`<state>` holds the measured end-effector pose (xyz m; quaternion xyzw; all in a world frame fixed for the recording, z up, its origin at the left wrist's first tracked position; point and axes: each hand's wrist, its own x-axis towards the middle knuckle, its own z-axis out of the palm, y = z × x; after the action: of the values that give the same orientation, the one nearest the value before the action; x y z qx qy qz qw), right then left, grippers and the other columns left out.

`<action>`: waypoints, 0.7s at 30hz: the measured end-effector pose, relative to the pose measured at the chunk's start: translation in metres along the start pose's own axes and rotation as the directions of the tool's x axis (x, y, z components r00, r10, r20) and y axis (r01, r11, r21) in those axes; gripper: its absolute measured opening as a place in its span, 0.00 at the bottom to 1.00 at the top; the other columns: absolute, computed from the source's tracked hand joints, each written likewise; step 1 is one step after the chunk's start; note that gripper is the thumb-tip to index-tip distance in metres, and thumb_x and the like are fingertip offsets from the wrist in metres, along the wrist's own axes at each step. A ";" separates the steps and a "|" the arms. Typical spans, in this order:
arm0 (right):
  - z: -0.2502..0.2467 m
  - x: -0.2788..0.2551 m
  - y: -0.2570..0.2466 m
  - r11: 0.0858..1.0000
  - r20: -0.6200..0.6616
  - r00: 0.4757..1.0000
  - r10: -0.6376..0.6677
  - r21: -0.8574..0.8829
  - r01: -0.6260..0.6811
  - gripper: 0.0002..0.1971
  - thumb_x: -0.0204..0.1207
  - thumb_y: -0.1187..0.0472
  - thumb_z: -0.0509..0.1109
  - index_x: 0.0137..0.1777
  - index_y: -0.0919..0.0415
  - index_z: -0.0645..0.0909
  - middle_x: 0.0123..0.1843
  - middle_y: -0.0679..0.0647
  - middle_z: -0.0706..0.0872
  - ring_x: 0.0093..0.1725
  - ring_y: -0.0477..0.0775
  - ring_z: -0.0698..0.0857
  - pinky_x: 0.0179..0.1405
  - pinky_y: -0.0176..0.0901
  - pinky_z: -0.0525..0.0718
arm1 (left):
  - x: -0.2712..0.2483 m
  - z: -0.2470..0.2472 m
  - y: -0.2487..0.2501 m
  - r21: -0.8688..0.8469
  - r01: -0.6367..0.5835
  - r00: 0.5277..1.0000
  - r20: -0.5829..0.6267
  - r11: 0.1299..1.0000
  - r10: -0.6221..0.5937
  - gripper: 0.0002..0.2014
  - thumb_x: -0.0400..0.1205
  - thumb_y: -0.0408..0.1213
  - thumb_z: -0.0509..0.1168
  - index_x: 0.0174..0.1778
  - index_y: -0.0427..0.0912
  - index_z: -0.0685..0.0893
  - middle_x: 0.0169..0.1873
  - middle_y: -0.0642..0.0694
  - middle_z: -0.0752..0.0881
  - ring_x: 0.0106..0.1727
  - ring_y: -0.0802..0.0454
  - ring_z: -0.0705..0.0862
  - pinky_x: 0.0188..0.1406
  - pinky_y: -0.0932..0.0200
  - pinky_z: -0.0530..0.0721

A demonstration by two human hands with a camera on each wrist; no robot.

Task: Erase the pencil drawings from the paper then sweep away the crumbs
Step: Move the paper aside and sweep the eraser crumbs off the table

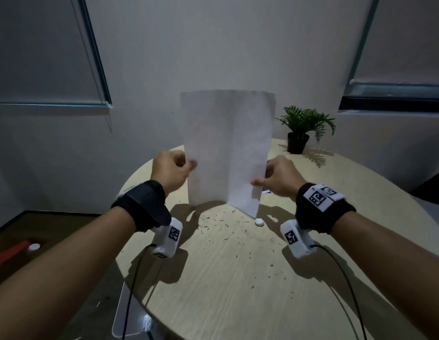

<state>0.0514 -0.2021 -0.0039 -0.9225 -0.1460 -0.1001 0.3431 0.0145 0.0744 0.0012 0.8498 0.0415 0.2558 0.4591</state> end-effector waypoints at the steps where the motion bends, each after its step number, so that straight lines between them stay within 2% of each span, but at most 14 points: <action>1: 0.006 -0.004 0.003 1.000 0.008 1.000 0.020 0.008 -0.020 0.11 0.71 0.58 0.84 0.48 0.64 0.92 0.45 0.56 0.94 0.40 0.50 0.91 0.45 0.48 0.91 | -0.004 0.005 -0.007 0.032 0.021 0.999 0.035 0.999 -0.022 0.05 0.81 0.39 0.74 0.42 0.41 0.91 0.39 0.47 0.92 0.42 0.49 0.88 0.47 0.53 0.86; 3: 0.010 -0.007 0.005 0.996 -0.026 0.999 0.045 0.083 -0.043 0.08 0.73 0.60 0.82 0.46 0.64 0.92 0.43 0.57 0.94 0.39 0.53 0.91 0.43 0.49 0.91 | -0.010 0.010 -0.014 0.054 0.049 0.998 0.026 0.997 -0.051 0.06 0.81 0.38 0.73 0.39 0.44 0.91 0.35 0.50 0.90 0.37 0.50 0.85 0.39 0.60 0.82; 5: -0.001 -0.003 0.003 0.974 -0.083 0.994 0.071 0.219 -0.051 0.06 0.75 0.61 0.80 0.42 0.64 0.92 0.37 0.56 0.92 0.34 0.55 0.90 0.38 0.51 0.90 | -0.005 0.010 -0.016 0.025 0.050 0.999 -0.018 0.998 -0.050 0.07 0.81 0.39 0.74 0.37 0.45 0.90 0.33 0.49 0.89 0.35 0.53 0.82 0.37 0.63 0.79; 8: -0.029 0.007 -0.002 0.931 -0.136 0.987 0.083 0.364 -0.028 0.14 0.78 0.63 0.78 0.39 0.76 0.86 0.30 0.61 0.82 0.26 0.53 0.78 0.29 0.46 0.78 | 0.004 0.005 -0.009 -0.108 0.042 0.998 -0.038 0.993 -0.047 0.06 0.79 0.41 0.75 0.37 0.47 0.88 0.33 0.49 0.89 0.35 0.52 0.83 0.41 0.55 0.83; 10: -0.048 0.019 0.004 0.894 -0.156 0.978 0.139 0.445 -0.056 0.17 0.78 0.63 0.78 0.40 0.81 0.84 0.30 0.60 0.78 0.27 0.53 0.73 0.31 0.45 0.74 | 0.007 0.005 -0.006 -0.167 0.057 0.998 0.018 0.984 -0.054 0.04 0.80 0.41 0.74 0.40 0.48 0.88 0.34 0.49 0.91 0.36 0.51 0.84 0.42 0.53 0.84; 12: -0.065 0.031 0.017 0.862 -0.165 0.962 0.216 0.496 -0.108 0.18 0.76 0.61 0.80 0.45 0.81 0.85 0.35 0.62 0.82 0.34 0.55 0.78 0.38 0.48 0.81 | 0.005 0.004 -0.006 -0.082 0.052 0.987 0.159 0.995 -0.039 0.05 0.80 0.42 0.75 0.46 0.46 0.89 0.38 0.48 0.92 0.40 0.50 0.86 0.42 0.52 0.86; 13: -0.073 0.035 0.027 0.857 -0.168 0.956 0.240 0.499 -0.128 0.19 0.75 0.60 0.81 0.47 0.81 0.86 0.39 0.64 0.85 0.39 0.55 0.80 0.44 0.47 0.85 | 0.003 0.006 -0.010 0.001 0.038 0.962 0.271 0.999 -0.037 0.07 0.79 0.44 0.76 0.49 0.46 0.90 0.41 0.49 0.92 0.43 0.51 0.88 0.43 0.52 0.87; 14: -0.079 0.038 0.039 0.857 -0.167 0.951 0.261 0.494 -0.148 0.19 0.74 0.59 0.81 0.48 0.80 0.87 0.43 0.66 0.89 0.42 0.56 0.82 0.48 0.45 0.87 | 0.000 0.006 -0.014 0.097 0.003 0.916 0.399 0.995 -0.042 0.11 0.77 0.47 0.77 0.52 0.47 0.90 0.45 0.50 0.92 0.48 0.53 0.89 0.47 0.53 0.88; 15: -0.084 0.040 0.050 0.859 -0.163 0.945 0.282 0.482 -0.173 0.17 0.74 0.59 0.82 0.47 0.77 0.88 0.47 0.68 0.91 0.44 0.56 0.85 0.49 0.45 0.89 | -0.003 0.006 -0.019 0.195 -0.065 0.854 0.518 0.979 -0.046 0.16 0.76 0.51 0.77 0.57 0.50 0.89 0.51 0.53 0.91 0.53 0.55 0.88 0.53 0.54 0.87; 16: -0.089 0.041 0.062 0.860 -0.157 0.939 0.305 0.469 -0.200 0.15 0.73 0.58 0.82 0.44 0.74 0.89 0.48 0.68 0.91 0.45 0.57 0.87 0.46 0.45 0.90 | -0.006 0.008 -0.022 0.273 -0.155 0.788 0.614 0.949 -0.048 0.22 0.74 0.55 0.77 0.61 0.53 0.87 0.56 0.56 0.89 0.58 0.59 0.86 0.58 0.55 0.85; 18: -0.094 0.040 0.084 0.869 -0.124 0.931 0.344 0.417 -0.265 0.11 0.74 0.57 0.81 0.41 0.65 0.87 0.41 0.63 0.87 0.43 0.56 0.85 0.35 0.41 0.87 | -0.012 0.014 -0.025 0.354 -0.309 0.694 0.719 0.883 -0.046 0.30 0.71 0.63 0.73 0.69 0.59 0.82 0.66 0.59 0.82 0.67 0.61 0.80 0.66 0.56 0.80; 19: -0.096 0.039 0.094 0.872 -0.110 0.926 0.362 0.389 -0.295 0.10 0.74 0.57 0.81 0.41 0.62 0.86 0.40 0.59 0.83 0.43 0.55 0.83 0.33 0.39 0.86 | -0.013 0.018 -0.026 0.369 -0.350 0.665 0.745 0.861 -0.049 0.32 0.71 0.65 0.72 0.71 0.60 0.80 0.69 0.60 0.80 0.71 0.60 0.77 0.69 0.55 0.78; 21: -0.098 0.037 0.114 0.859 -0.091 0.904 0.417 0.363 -0.360 0.11 0.75 0.58 0.80 0.39 0.62 0.84 0.38 0.56 0.83 0.40 0.52 0.82 0.30 0.38 0.84 | -0.013 0.027 -0.026 0.391 -0.414 0.626 0.778 0.822 -0.055 0.34 0.73 0.64 0.72 0.76 0.58 0.76 0.75 0.59 0.75 0.76 0.56 0.73 0.74 0.55 0.72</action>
<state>0.1157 -0.3421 0.0110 -0.8485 0.0579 -0.0785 0.5201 0.0206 0.0649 -0.0367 0.9685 -0.1744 -0.1007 0.1468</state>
